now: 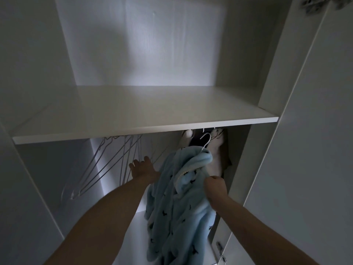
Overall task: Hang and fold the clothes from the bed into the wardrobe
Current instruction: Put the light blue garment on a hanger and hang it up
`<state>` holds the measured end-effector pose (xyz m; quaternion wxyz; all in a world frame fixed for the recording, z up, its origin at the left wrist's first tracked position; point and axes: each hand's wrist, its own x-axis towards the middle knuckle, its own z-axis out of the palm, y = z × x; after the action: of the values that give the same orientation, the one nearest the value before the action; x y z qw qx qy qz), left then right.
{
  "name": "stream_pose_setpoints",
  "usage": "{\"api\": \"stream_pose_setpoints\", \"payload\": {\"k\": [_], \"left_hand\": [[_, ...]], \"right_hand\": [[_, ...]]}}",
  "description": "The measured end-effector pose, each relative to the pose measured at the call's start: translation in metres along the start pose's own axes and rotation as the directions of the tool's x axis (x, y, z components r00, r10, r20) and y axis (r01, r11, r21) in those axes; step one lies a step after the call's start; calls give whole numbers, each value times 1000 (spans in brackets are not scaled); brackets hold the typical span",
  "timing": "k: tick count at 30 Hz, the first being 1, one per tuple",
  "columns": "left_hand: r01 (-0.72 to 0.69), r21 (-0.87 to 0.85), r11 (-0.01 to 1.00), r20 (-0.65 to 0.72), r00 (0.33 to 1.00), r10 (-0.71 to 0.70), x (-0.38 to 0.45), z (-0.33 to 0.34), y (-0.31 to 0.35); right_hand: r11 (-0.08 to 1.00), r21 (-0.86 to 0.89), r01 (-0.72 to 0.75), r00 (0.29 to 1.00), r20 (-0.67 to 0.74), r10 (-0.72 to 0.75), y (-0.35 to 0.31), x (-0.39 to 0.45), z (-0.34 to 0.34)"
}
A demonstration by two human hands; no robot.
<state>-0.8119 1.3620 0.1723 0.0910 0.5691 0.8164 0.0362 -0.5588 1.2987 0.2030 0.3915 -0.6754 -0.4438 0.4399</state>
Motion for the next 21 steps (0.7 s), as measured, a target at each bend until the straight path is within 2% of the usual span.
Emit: {"api": "stream_pose_setpoints", "payload": {"k": [2,5,8,11,14,17,21], "left_hand": [[-18,30,999,-48,999,20,-1,7,-3],[-54,-45,998,-127,991,48,0,15,-16],[-157,-170,973,-198,972,123,-1,16,-37],[-242,-186,952,-213,956,202,-6,7,-53],[-276,-134,952,-279,932,231,-12,-4,-61],[-258,-23,966,-380,896,230,-17,-18,-63],[-169,63,984,-384,906,180,-19,-29,-76]], "right_hand": [[999,38,-7,999,-33,9,4,-5,-2],[998,-20,62,998,-9,-62,3,-18,1],[992,-48,113,993,31,-112,-5,-28,12],[990,-67,124,991,65,-119,-14,-31,27],[986,-80,147,985,101,-139,-28,-33,42],[987,-72,145,987,79,-139,-40,-28,52],[986,-78,148,988,52,-144,-51,-15,61]]}}
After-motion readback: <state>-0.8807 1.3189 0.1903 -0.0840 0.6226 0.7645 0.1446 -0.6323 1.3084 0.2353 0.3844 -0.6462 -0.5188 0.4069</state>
